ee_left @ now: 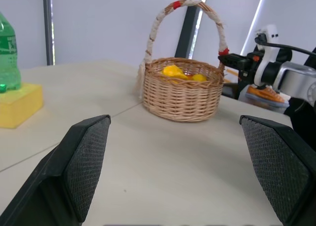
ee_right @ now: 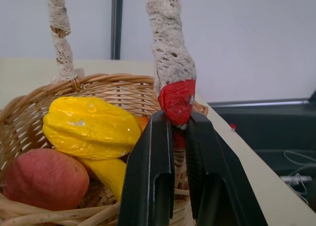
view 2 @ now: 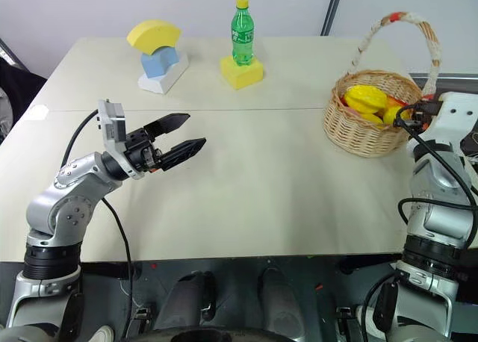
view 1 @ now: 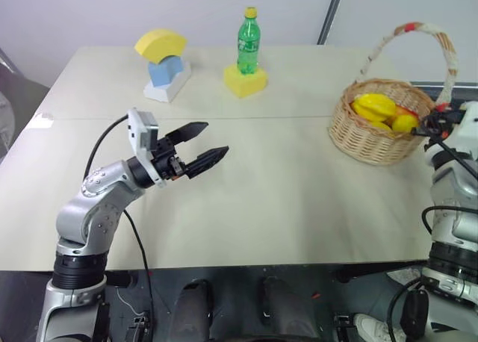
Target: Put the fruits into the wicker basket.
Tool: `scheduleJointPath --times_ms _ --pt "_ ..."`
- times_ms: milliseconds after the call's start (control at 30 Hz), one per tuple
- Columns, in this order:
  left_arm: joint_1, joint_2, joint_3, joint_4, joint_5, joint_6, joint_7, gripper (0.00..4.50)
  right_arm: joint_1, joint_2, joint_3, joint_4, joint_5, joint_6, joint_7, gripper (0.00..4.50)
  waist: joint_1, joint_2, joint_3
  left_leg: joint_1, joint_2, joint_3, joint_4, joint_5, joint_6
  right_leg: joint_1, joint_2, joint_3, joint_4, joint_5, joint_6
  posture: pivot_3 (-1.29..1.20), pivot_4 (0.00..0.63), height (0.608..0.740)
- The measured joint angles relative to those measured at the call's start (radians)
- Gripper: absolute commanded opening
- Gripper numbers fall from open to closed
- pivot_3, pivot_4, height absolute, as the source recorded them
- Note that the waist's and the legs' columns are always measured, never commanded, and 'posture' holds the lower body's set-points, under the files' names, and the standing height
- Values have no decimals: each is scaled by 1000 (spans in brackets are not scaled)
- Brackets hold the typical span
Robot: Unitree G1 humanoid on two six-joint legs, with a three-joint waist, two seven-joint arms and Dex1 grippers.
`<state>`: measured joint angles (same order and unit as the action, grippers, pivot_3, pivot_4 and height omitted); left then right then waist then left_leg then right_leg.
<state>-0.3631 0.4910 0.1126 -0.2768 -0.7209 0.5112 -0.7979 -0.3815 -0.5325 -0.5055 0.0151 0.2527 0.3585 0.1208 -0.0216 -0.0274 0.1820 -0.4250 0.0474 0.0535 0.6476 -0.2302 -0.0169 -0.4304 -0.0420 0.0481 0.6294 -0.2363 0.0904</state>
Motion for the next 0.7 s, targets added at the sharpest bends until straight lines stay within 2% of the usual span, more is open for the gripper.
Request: scheduleJointPath --times_ms 33,67,167,333,533,633,700 --pt "0 0 -4 1 5 -1 -3 4500 10 0 -3 -20 5 0 2 1697 1 0 0 0 0 0 0 0 0 0 0 0 0 0 0 0 150 740" --pt "-1 0 -5 1 9 -2 -4 4500 19 0 -4 -40 6 1 2 2399 2 0 0 0 0 0 0 0 0 0 0 0 0 0 0 0 150 740" --pt "-3 0 -6 1 14 -2 -5 4500 47 -1 -11 -84 8 10 3 3718 3 0 0 0 0 0 0 0 0 0 0 0 0 0 0 0 150 740" --pt "40 52 29 5 31 -4 -5 4500 175 -5 -67 -179 40 43 24 3718 5 0 0 0 0 -1 0 0 0 0 0 0 0 -1 0 0 150 740" --pt "174 132 119 43 74 -44 -12 4500 383 -15 -117 -270 155 29 223 3718 0 0 0 2 0 0 0 0 0 1 -1 0 0 -1 0 0 150 740" --pt "230 139 155 72 110 -80 0 4500 454 -36 -10 -351 195 14 376 3718 -5 1 -1 4 1 0 -1 0 0 2 -1 0 0 -1 -1 0 150 740" --pt "268 136 177 96 143 -99 34 4500 463 -39 138 -422 204 3 481 3718 -15 1 -1 4 2 -1 -1 0 0 2 -1 -1 0 -1 -1 0 150 740"
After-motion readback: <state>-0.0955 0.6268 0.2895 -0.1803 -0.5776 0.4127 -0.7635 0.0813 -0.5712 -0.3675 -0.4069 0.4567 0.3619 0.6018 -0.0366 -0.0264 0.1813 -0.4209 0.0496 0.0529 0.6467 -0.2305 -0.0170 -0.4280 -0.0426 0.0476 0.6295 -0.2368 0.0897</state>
